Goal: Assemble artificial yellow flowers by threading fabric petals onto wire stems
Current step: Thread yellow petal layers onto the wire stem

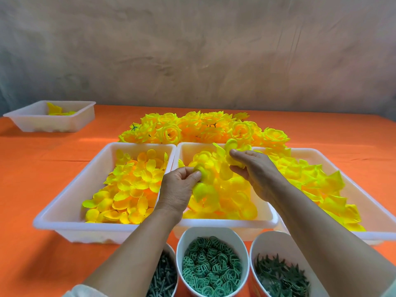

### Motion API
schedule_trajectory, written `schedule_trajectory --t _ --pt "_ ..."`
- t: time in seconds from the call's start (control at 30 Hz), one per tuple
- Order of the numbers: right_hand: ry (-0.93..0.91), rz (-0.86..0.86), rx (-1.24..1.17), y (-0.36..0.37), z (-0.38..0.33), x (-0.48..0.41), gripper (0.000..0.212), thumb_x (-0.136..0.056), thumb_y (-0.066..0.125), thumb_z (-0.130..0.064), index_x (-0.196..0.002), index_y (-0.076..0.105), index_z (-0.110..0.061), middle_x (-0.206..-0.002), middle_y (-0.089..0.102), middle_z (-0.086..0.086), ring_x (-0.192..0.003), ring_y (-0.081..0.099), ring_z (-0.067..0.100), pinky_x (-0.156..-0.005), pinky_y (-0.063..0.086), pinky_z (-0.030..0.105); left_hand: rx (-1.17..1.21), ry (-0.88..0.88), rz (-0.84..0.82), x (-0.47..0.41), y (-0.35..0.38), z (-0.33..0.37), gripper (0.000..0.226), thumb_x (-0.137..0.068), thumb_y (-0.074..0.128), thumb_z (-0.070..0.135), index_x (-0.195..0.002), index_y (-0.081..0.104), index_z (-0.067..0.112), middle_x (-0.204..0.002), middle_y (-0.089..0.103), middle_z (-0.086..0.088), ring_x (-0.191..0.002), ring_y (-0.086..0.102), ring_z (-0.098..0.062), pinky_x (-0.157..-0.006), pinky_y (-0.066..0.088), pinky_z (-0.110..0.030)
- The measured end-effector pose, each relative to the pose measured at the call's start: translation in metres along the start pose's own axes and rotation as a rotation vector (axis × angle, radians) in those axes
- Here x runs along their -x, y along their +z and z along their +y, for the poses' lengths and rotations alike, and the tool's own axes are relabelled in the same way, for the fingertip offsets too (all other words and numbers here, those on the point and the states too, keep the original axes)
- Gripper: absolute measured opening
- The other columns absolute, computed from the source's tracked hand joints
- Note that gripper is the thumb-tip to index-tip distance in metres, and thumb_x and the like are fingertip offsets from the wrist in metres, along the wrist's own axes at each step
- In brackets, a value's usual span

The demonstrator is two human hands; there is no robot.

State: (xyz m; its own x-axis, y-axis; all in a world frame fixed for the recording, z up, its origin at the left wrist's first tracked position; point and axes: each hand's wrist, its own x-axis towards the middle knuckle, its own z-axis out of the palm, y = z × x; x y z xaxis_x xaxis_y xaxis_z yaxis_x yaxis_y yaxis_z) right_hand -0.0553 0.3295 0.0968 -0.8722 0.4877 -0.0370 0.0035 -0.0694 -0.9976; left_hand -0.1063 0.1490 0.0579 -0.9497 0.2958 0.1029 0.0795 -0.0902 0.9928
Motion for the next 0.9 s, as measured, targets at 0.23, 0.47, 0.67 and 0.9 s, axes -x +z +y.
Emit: schedule_trajectory --t 0.23,0.47,0.67,0.9 --pt "-0.008 0.046 0.201 0.004 -0.001 0.006 0.02 -0.085 0.073 -0.018 -0.097 0.069 -0.003 -0.088 0.069 0.005 -0.082 0.062 0.017 -0.073 0.051 0.029 0.001 0.032 -0.023 0.001 0.0 0.0 0.006 -0.085 0.072 0.006 -0.08 0.069 0.006 -0.072 0.068 -0.004 -0.058 0.06 -0.002 -0.053 0.049 -0.016" --pt "-0.013 0.096 0.337 0.015 0.0 0.009 0.026 -0.081 0.077 -0.031 -0.084 0.06 -0.013 -0.09 0.069 0.005 -0.068 0.063 0.018 -0.068 0.048 0.034 0.009 0.07 -0.037 0.003 0.0 0.001 0.016 -0.083 0.075 0.007 -0.072 0.063 0.007 -0.054 0.063 0.009 -0.05 0.055 0.004 -0.047 0.043 -0.011" --pt "-0.01 0.063 0.397 0.022 0.0 0.011 0.033 -0.085 0.072 -0.035 -0.08 0.048 -0.014 -0.084 0.062 0.009 -0.068 0.06 0.02 -0.066 0.048 0.037 0.053 0.03 -0.029 0.0 -0.001 0.003 0.021 -0.09 0.069 0.019 -0.074 0.06 0.01 -0.075 0.059 -0.007 -0.069 0.053 -0.016 -0.057 0.048 -0.02" --pt "-0.059 0.112 0.429 0.023 0.002 0.013 0.031 -0.083 0.075 -0.019 -0.108 0.055 -0.022 -0.09 0.057 0.002 -0.064 0.063 0.021 -0.063 0.057 0.041 -0.035 0.061 0.017 -0.002 -0.002 -0.001 0.026 -0.092 0.067 0.017 -0.069 0.054 0.016 -0.068 0.053 0.003 -0.068 0.047 -0.012 -0.063 0.043 -0.024"
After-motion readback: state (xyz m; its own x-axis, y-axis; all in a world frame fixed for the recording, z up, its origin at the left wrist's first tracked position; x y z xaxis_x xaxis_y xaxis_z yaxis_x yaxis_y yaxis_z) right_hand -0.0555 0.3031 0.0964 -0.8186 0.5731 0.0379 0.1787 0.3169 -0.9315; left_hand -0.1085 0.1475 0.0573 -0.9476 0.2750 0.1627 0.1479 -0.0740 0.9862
